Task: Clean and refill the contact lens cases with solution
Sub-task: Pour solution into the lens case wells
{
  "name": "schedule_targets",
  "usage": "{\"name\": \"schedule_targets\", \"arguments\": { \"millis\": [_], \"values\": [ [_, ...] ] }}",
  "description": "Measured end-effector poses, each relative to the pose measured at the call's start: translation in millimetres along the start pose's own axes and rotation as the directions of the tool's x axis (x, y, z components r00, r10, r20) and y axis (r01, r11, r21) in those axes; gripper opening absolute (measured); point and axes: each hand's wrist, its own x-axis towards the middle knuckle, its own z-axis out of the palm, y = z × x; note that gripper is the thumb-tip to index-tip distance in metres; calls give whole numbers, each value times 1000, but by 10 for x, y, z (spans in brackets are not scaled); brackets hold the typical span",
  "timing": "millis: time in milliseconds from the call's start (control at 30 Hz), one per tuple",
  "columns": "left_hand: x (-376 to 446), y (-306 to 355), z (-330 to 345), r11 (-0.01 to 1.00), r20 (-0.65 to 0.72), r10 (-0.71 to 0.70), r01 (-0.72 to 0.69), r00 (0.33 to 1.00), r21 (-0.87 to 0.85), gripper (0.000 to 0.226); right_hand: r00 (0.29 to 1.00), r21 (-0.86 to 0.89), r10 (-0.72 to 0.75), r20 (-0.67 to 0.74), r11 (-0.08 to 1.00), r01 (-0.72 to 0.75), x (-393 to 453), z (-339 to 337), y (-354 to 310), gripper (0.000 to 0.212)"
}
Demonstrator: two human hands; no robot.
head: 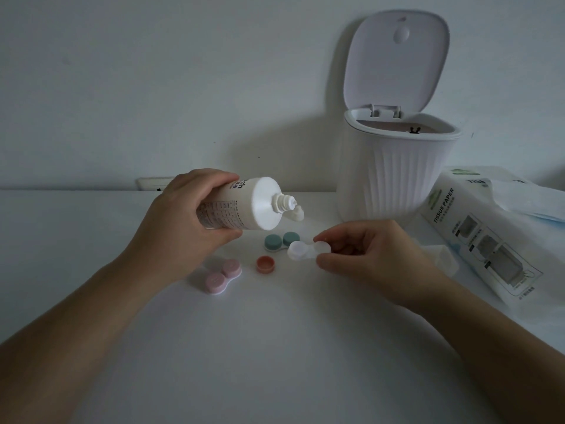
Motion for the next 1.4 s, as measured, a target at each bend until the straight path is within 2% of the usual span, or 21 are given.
{"name": "schedule_targets", "arguments": {
  "millis": [433, 800, 1400],
  "values": [
    [8, 13, 21, 992, 3, 110, -110, 994, 55, 68, 999, 119, -26, -23, 992, 28, -18, -37, -68, 16],
    [58, 25, 50, 965, -58, 235, -225, 970, 136, 63, 998, 72, -58, -10, 996, 59, -38, -29, -85, 13],
    [85, 51, 39, 934, -63, 321, -304, 945, 188, 62, 998, 54, -67, 7, 996, 67, -46, -8, -103, 8]
  ]
}}
